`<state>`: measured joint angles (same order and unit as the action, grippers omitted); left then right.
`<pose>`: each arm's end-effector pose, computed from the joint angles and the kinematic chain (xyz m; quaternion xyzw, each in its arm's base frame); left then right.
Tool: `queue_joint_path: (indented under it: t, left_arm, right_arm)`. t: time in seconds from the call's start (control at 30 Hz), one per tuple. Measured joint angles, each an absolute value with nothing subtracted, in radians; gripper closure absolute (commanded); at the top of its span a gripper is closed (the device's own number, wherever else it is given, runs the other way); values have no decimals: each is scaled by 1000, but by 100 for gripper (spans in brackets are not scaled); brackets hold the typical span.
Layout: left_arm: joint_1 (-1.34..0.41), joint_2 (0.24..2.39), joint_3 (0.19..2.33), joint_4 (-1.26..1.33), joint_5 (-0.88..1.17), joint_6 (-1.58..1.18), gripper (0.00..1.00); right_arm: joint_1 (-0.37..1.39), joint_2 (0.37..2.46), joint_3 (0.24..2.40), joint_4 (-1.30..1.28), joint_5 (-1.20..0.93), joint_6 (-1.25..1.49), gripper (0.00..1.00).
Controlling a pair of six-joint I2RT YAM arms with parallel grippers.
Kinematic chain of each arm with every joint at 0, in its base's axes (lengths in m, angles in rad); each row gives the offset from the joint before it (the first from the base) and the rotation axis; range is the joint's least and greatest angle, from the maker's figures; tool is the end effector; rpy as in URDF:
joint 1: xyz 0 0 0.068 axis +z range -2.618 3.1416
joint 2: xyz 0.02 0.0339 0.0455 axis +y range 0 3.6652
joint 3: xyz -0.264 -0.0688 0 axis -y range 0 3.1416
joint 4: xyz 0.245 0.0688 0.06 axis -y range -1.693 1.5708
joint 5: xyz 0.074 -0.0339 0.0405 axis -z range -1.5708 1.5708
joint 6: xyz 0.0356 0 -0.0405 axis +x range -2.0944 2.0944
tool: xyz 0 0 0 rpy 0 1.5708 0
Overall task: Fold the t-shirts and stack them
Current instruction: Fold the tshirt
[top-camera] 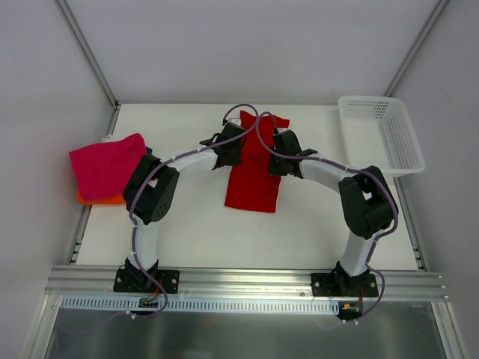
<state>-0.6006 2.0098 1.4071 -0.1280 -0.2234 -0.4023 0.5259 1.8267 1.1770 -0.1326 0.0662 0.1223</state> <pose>0.3749 -0.2472 0.1905 0.0446 0.9074 -0.1056 0.4043 0.3436 0.1967 0.1913 -0.1725 0.9066 0.0933 0.3736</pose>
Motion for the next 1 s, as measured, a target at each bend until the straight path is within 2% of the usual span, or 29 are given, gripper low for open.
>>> queue_joint_path:
  t: [0.63, 1.0]
  left_arm:
    - [-601, 2047, 1468, -109, -176, -407, 100]
    - [-600, 2025, 1369, -96, -157, -438, 100]
  right_arm:
    - [466, 1922, 1223, -119, 7, 120, 100]
    - [465, 1934, 1229, -104, -9, 123, 100]
